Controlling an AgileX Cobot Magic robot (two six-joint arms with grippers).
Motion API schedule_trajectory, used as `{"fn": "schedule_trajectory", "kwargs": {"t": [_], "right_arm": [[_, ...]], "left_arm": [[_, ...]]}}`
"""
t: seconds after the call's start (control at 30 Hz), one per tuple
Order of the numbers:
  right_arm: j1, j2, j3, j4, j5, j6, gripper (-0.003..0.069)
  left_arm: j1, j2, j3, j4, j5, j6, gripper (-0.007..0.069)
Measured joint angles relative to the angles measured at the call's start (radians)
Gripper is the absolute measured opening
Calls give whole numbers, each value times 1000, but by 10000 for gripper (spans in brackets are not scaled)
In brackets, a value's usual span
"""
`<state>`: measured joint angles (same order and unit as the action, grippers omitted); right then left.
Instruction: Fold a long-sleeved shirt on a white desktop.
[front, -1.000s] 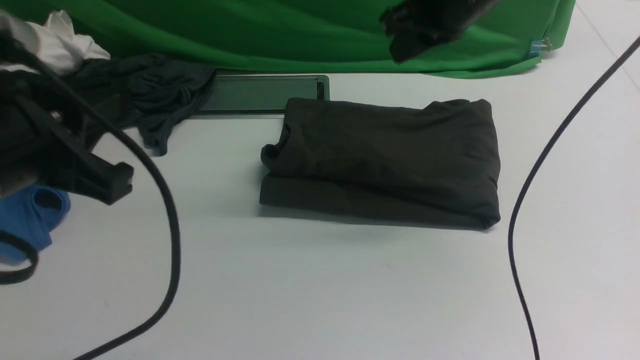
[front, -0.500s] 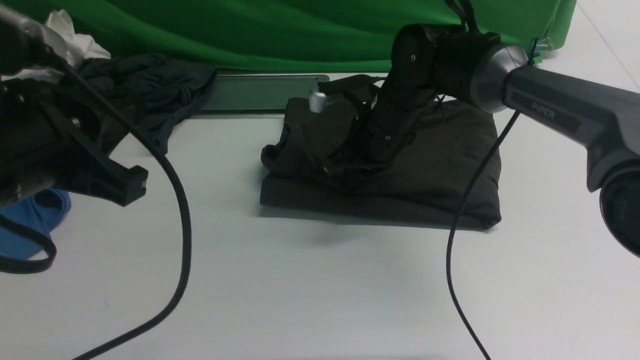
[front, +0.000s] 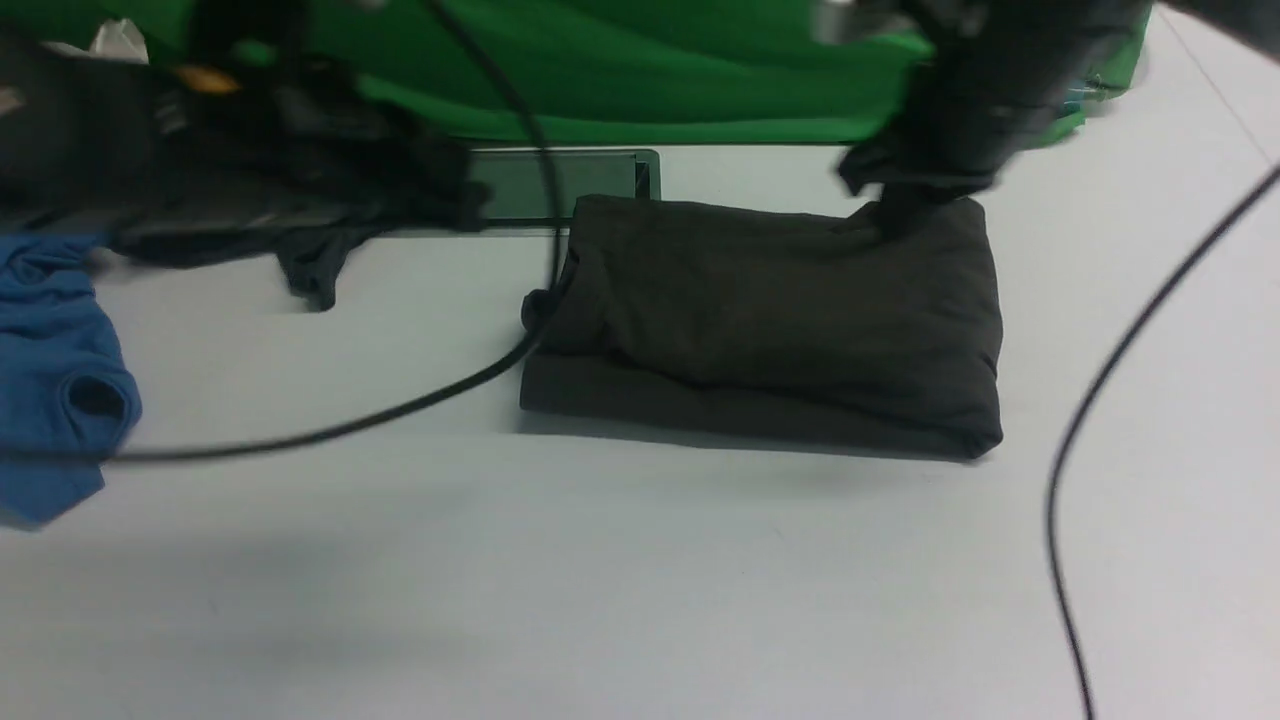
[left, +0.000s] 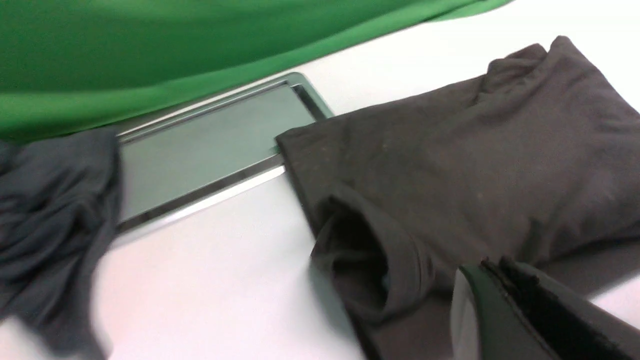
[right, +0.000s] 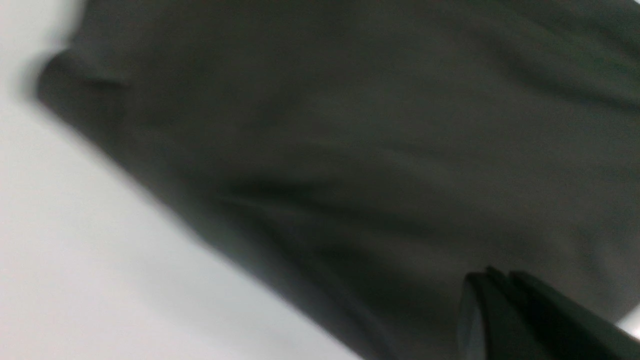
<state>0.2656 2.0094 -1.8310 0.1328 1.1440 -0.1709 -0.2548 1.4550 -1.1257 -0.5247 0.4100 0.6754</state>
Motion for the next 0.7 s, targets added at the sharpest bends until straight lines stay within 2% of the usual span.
{"fn": "schedule_trajectory", "kwargs": {"t": [0.07, 0.17, 0.3, 0.43, 0.57, 0.6, 0.7], "right_arm": [[-65, 4, 64, 7, -56, 6, 28], [-103, 17, 97, 53, -108, 6, 30], [-112, 25, 104, 83, -157, 6, 33], [-112, 27, 104, 98, -206, 41, 70], [-115, 33, 104, 99, -228, 60, 172], [-119, 39, 104, 99, -237, 63, 234], [-130, 55, 104, 100, -245, 68, 358]], "left_arm": [[-44, 144, -112, -13, 24, 48, 18], [-85, 309, -254, 26, 47, 25, 18], [-94, 454, -390, 83, 107, -25, 18], [-93, 624, -524, 186, 209, -92, 18], [-89, 694, -545, 338, 274, -206, 18], [-80, 708, -545, 372, 288, -228, 18], [-54, 715, -546, 399, 309, -250, 18]]}}
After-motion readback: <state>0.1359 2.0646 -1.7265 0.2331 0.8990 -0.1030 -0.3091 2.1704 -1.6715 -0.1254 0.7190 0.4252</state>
